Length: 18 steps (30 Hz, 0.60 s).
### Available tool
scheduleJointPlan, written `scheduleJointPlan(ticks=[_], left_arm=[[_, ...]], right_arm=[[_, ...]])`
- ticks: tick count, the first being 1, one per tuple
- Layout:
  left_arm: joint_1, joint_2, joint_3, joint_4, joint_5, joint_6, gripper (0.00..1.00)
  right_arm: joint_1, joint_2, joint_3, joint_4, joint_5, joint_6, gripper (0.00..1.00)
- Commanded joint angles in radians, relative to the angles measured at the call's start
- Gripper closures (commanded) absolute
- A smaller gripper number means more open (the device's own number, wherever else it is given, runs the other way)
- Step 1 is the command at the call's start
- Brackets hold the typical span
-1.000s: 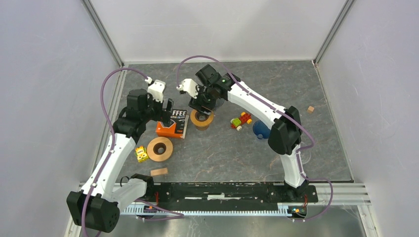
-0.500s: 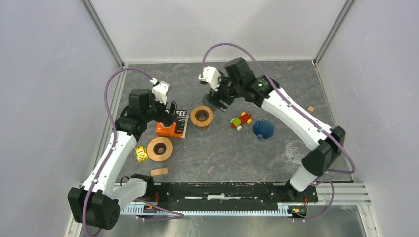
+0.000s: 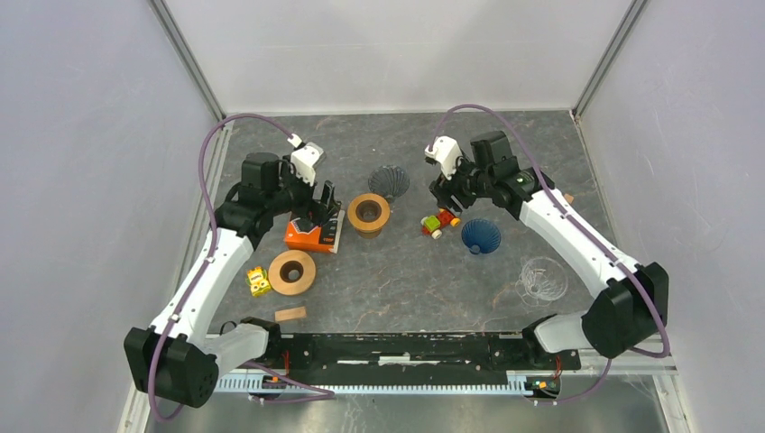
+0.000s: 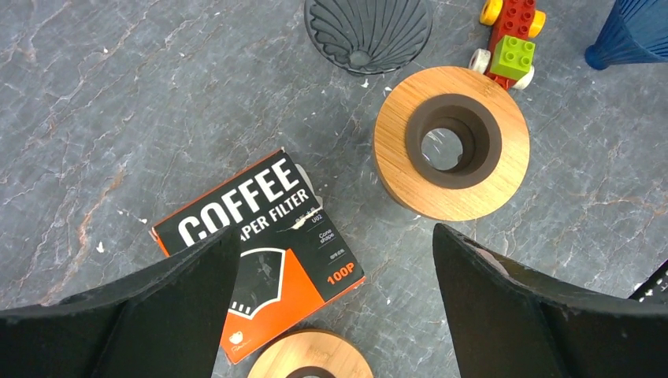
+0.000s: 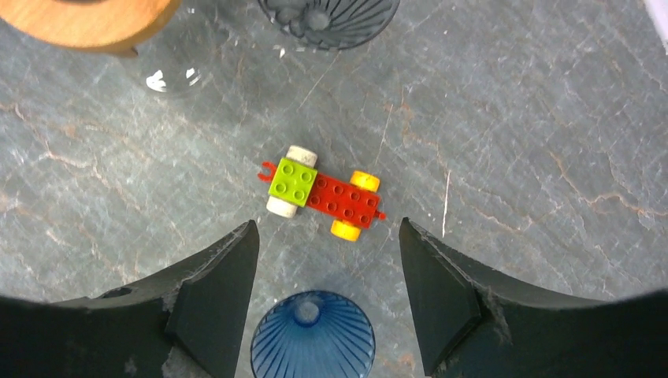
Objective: Place the coffee filter in the dripper
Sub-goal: Pick up the coffee dripper from the center of the board.
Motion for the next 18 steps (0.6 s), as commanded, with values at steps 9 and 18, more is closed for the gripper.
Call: scheduleJointPlan(ticks=[9, 18], left_arm=[[-0.004, -0.043, -0.022, 0.074, 0.012, -0.021, 0.03], [-0.004, -0.064, -0.032, 0.070, 0.000, -0.006, 0.02]], right_arm=[[-0.004, 0.340, 0.268, 0.170, -0.066, 0.255, 0.42], [-0.019, 0.204, 0.121, 0.120, 0.024, 0.107, 0.37]])
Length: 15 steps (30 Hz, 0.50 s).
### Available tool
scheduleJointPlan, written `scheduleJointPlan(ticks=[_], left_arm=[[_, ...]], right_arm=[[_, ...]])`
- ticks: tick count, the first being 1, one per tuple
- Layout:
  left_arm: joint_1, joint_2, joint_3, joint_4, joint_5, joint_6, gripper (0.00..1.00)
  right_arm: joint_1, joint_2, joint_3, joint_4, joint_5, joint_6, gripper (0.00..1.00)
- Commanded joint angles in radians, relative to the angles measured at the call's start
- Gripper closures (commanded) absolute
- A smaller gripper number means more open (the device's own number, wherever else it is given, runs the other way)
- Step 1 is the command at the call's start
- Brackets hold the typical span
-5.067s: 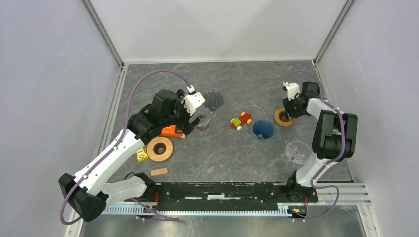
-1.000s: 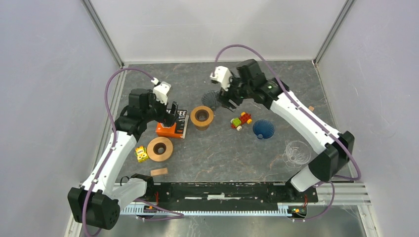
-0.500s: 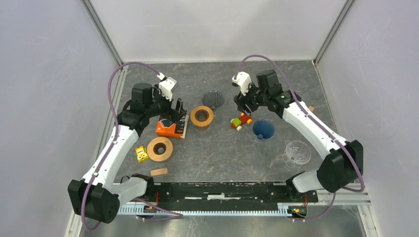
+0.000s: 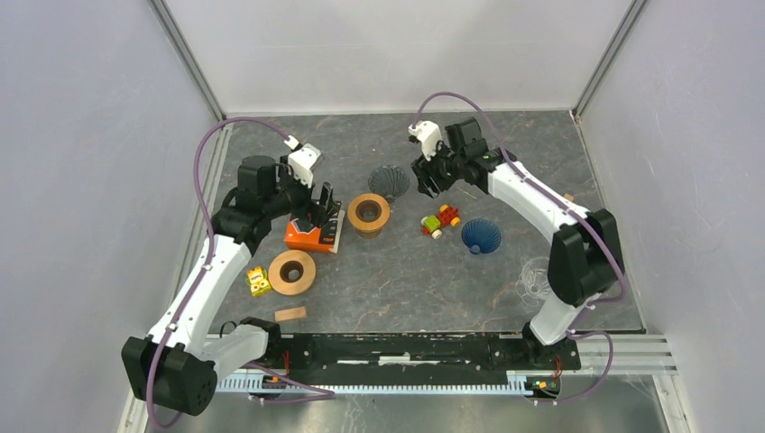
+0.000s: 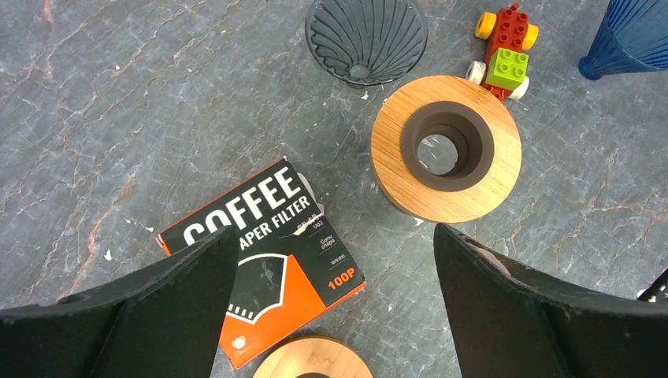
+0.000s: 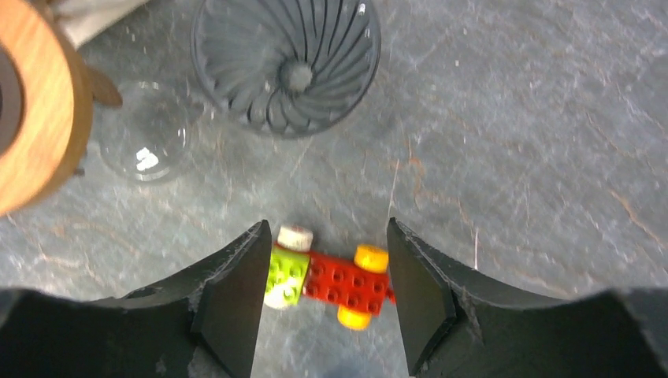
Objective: Place the coffee filter in the dripper
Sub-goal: Pick up the coffee dripper from the center of the board.
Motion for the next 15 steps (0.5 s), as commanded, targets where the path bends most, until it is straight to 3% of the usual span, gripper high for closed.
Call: scheduleJointPlan(ticks=[1, 9, 15], left_arm=[[-0.003, -0.024, -0.003, 0.034, -0.012, -0.004, 0.02], [-0.003, -0.019, -0.018, 0.048, 0.002, -0.007, 0.01], [-0.003, -0.024, -0.023, 0.052, 0.012, -0.009, 0.01]], right_arm=[[-0.019, -0.196, -0.102, -0.050, 0.052, -0.108, 0.36], [-0.179, -0.416, -0.335, -0.218, 0.026, -0.227, 0.35], [-0.299, -0.417, -0.433, -0.263, -0.009, -0.297, 0.35]])
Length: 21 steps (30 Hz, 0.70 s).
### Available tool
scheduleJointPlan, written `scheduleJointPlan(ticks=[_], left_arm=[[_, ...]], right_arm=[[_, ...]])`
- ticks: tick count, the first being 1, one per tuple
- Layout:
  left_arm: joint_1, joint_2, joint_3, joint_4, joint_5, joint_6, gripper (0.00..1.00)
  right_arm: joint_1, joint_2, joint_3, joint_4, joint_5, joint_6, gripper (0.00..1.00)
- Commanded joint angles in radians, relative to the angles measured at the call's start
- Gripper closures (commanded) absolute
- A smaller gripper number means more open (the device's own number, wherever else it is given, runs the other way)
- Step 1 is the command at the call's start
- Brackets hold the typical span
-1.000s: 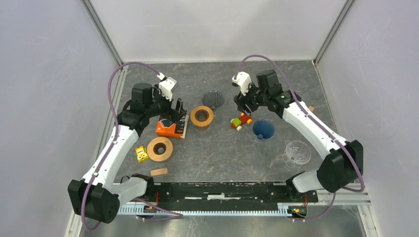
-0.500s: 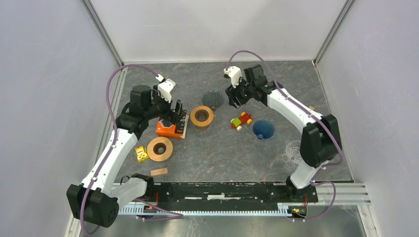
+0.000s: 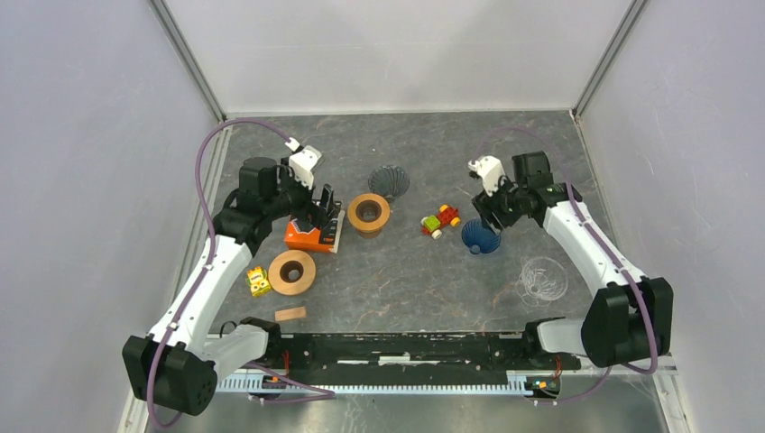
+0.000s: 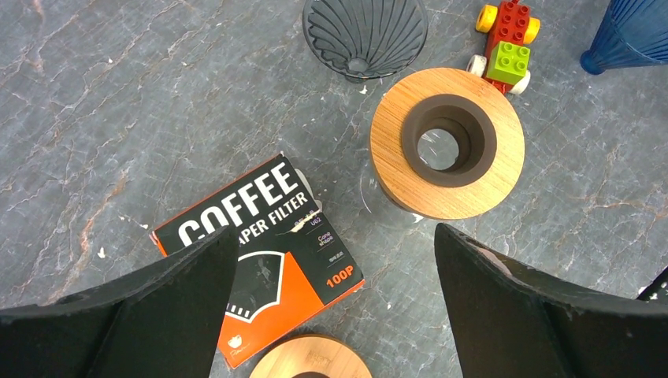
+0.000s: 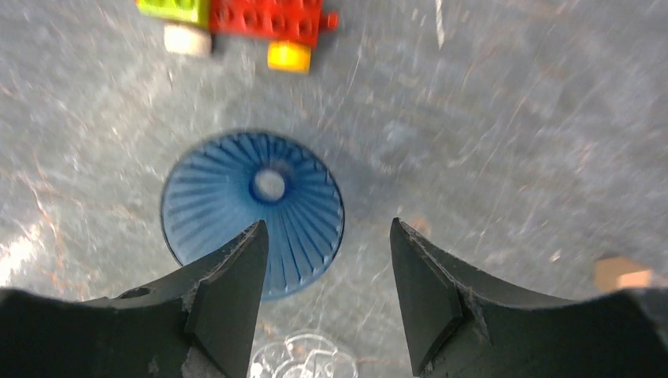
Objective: Place the coffee filter in the dripper
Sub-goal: Pick up the coffee dripper from the center of the board.
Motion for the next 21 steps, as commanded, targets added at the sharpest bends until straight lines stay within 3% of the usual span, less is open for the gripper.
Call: scheduleJointPlan(ticks=[1, 9, 17, 21], left_arm=[[-0.003, -0.025, -0.008, 0.045, 0.011, -0.010, 0.01], [-0.003, -0.035, -0.013, 0.045, 0.013, -0.010, 0.00], [-0.003, -0.026, 0.010, 0.020, 0.019, 0.001, 0.00], [-0.003, -0.008, 0.053, -0.015, 0.031, 0.017, 0.00]], right_arm=[[-0.058, 0.026, -0.058, -0.058, -0.046, -0.077, 0.36], [-0.107, 0.144, -0.075, -0.018, -0.101, -0.091, 0.43], [-0.117, 0.180, 0.064, -0.097, -0.212, -0.081, 0.96], [-0.113, 0.178, 0.210, -0.131, -0.278, -0.032, 1.00]])
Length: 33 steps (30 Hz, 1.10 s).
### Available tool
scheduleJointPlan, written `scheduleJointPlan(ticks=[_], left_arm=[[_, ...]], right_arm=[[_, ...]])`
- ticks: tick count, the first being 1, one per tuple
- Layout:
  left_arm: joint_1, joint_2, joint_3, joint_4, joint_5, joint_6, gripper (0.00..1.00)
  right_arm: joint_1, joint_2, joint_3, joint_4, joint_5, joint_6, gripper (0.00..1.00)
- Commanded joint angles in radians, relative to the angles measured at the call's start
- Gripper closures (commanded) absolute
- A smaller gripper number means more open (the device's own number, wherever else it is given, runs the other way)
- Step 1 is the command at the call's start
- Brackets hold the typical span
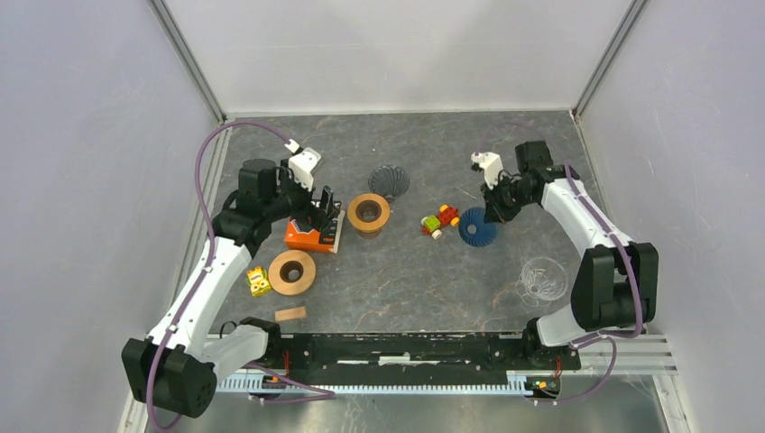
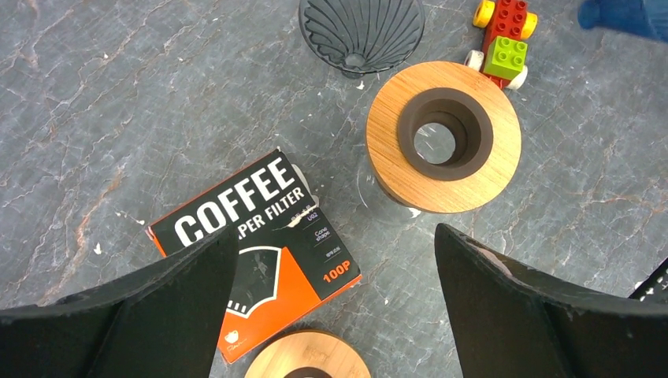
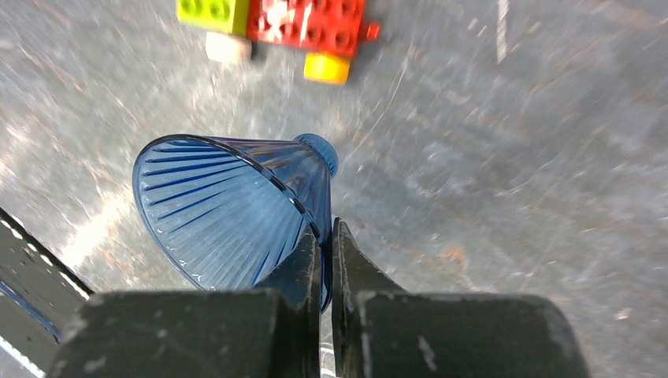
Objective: Place the coffee filter in the dripper
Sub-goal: Pick up the coffee dripper from the center of the board.
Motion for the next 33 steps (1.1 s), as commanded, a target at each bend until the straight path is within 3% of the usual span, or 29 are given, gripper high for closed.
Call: scheduleJointPlan(ticks=[1, 9, 15, 23, 29, 33], left_arm=[[-0.003, 0.011, 0.077, -0.018, 0.031, 0.015, 0.00], [-0.027, 0.072, 0.193, -0.022, 0.090, -0.069, 0.07], [-0.075, 0.124, 0.264, -0.044, 0.087, -0.118, 0.17], [-0.122, 0.198, 0.385, -0.043, 0.118, -0.339, 0.33], [-0.155, 0.211, 0.410, -0.013, 0.153, -0.436, 0.31], [-0.188, 0.241, 0.437, -0.015, 0.061, -0.453, 0.32]], right_arm=[[0.004, -0.005, 0.197, -0.022, -0.118, 0.058, 1.00], [0.226, 0.120, 0.577, -0.028, -0.149, 0.191, 1.00], [0.361, 0.197, 0.727, 0.066, -0.110, 0.319, 1.00], [0.457, 0.211, 0.701, 0.183, -0.020, 0.447, 1.00], [0.488, 0.206, 0.662, 0.234, 0.066, 0.521, 1.00], [0.507, 0.197, 0.642, 0.262, 0.091, 0.565, 1.00]])
